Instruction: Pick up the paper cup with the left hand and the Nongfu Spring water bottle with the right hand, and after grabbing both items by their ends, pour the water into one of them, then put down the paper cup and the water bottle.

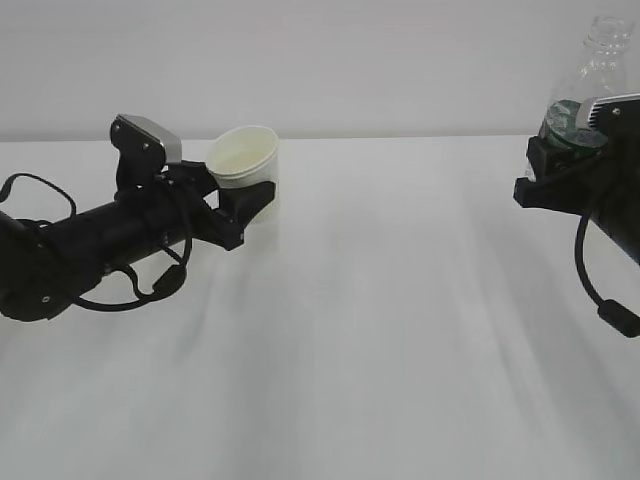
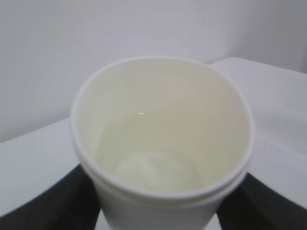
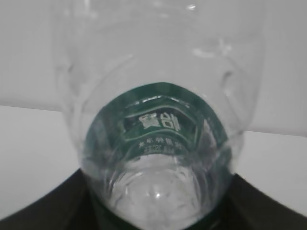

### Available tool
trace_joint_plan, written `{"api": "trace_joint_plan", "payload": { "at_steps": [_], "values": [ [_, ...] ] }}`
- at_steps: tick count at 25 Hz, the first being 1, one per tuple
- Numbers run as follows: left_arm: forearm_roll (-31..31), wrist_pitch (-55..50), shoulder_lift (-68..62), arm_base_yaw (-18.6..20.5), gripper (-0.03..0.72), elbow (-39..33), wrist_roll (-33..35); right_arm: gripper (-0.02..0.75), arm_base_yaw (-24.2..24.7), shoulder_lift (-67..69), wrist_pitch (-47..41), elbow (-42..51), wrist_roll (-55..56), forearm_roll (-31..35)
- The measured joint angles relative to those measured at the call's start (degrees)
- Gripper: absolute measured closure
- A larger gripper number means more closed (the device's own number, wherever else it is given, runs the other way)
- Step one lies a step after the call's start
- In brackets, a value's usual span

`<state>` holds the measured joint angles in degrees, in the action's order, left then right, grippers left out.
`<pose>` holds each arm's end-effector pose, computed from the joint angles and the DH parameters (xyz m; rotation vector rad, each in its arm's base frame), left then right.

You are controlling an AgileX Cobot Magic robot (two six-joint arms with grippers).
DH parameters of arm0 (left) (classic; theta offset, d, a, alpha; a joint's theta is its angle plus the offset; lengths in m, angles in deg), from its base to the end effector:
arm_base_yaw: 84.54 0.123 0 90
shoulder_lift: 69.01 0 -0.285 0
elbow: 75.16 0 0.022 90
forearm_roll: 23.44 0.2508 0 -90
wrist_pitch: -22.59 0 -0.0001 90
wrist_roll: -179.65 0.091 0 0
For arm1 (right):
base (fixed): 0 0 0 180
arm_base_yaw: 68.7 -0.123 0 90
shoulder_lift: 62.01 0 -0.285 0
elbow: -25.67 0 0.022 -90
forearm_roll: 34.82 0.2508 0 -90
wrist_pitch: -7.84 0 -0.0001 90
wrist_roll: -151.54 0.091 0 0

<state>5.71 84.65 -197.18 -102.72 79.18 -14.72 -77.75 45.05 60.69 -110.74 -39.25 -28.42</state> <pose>0.3567 -0.1583 0.1243 0.6021 1.5753 -0.6040 0.3128 0.0416 0.1750 -0.1717 1.7010 -0.0483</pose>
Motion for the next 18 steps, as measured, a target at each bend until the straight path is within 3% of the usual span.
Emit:
{"api": "trace_joint_plan", "payload": {
  "at_steps": [18],
  "values": [
    [0.0,-1.1,0.0,8.8,0.204,0.0,0.1,0.332,0.0,0.0,0.0,0.0,0.1,0.0]
  ]
}}
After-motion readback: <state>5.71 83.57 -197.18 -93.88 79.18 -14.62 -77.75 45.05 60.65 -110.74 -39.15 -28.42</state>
